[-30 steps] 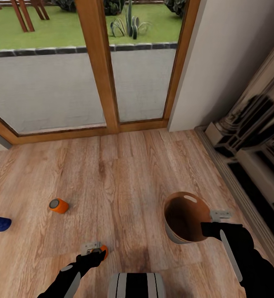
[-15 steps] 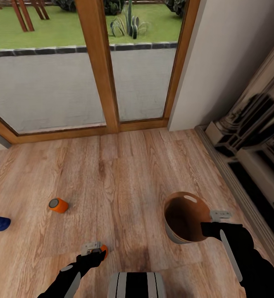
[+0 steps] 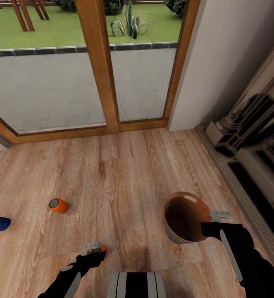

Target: Put the three can of soda from the living room inside the tash can in the kitchen.

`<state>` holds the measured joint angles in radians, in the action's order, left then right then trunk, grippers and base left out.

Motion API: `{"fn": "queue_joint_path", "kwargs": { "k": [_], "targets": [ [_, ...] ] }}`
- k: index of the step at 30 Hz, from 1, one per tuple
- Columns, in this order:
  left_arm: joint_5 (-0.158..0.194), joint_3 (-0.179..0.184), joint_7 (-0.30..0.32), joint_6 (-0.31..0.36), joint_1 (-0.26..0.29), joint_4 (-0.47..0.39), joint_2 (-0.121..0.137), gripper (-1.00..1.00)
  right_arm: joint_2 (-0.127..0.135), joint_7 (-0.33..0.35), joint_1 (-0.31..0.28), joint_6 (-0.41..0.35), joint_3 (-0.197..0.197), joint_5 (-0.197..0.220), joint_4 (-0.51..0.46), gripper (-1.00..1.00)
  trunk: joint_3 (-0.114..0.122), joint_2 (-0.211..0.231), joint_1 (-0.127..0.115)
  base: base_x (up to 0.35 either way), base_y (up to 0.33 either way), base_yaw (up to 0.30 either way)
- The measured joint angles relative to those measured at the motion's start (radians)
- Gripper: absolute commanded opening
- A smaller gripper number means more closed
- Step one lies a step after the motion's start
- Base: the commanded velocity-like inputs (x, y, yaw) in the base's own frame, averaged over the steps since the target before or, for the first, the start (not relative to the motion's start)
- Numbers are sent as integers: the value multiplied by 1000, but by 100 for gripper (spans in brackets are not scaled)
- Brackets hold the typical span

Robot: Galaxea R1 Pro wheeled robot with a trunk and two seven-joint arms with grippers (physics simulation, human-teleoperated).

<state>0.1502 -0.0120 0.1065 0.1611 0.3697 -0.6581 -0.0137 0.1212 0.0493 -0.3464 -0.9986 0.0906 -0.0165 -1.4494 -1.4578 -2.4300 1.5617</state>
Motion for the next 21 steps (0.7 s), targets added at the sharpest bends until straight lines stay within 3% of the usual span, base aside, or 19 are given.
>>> {"fn": "queue_joint_path", "kwargs": {
  "k": [12,21],
  "targets": [
    [0,0,1,0,0,0,0,100,0,0,0,0,0,0,-3,-100,0,0,0,0,0,0],
    [0,1,1,0,0,0,0,100,1,1,0,-1,0,-1,-61,-100,0,0,0,0,0,0]
  ]
}}
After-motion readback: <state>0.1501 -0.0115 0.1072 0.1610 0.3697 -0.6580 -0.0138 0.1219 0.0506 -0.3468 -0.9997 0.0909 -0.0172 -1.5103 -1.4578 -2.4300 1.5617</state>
